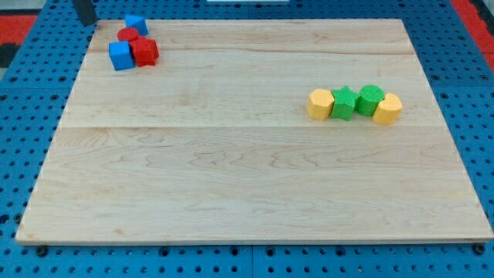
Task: Move the triangle into the red star
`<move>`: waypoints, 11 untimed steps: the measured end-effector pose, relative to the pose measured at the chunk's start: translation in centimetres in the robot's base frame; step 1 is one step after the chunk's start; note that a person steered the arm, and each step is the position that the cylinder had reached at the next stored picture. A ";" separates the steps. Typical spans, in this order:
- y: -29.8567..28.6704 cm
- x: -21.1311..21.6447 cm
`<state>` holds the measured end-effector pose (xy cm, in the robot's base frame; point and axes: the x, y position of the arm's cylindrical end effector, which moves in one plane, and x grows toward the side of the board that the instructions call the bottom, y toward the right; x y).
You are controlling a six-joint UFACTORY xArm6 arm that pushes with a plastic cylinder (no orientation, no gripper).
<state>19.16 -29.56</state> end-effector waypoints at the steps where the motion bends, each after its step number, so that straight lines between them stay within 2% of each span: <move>1: 0.8 -0.1; 2: 2.3 0.0; 4: 11.8 0.0; 6: 12.7 0.1; 9: 12.8 5.7; 11: 12.8 11.0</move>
